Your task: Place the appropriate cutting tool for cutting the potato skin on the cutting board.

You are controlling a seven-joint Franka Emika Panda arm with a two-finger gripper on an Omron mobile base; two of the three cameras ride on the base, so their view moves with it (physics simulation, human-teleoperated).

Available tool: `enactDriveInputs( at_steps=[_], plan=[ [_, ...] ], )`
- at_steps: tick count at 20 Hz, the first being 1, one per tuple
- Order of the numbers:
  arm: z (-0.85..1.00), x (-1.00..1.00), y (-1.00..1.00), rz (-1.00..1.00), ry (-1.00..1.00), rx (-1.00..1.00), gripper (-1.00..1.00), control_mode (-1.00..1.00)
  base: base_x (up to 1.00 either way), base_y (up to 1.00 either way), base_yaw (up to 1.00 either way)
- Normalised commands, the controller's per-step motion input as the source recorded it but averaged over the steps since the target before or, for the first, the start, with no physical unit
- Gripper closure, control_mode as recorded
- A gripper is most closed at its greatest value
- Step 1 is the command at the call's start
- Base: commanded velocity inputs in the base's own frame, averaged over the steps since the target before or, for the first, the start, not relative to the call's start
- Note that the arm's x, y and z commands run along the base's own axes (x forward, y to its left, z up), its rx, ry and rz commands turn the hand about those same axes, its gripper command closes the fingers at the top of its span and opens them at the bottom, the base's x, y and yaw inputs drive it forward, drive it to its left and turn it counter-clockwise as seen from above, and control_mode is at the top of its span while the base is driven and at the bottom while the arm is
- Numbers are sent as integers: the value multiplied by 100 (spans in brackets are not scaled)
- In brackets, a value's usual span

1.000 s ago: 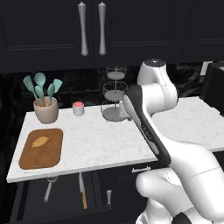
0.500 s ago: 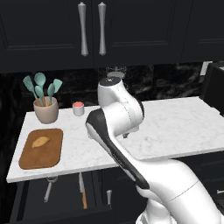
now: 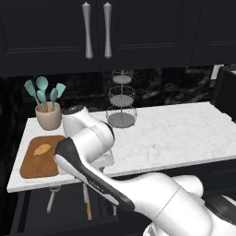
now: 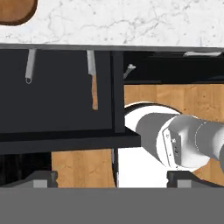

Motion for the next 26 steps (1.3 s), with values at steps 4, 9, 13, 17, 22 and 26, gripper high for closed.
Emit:
enactDriveInputs(
  at_steps=[4, 9, 13, 17, 22, 26],
  plan=[
    [-85, 0, 87, -7, 4, 1, -100, -100, 0, 0, 0],
    [-84, 0, 37, -13, 0, 5, -100, -100, 0, 0, 0],
    [-76, 29, 1, -12, 6, 14, -100, -100, 0, 0, 0],
    [-76, 35, 0, -5, 6, 13, -100, -100, 0, 0, 0],
    [-68, 18, 7, 0, 6, 1, -100, -100, 0, 0, 0],
    [-53, 0, 17, 0, 10, -3, -100, -100, 0, 0, 0]
  ],
)
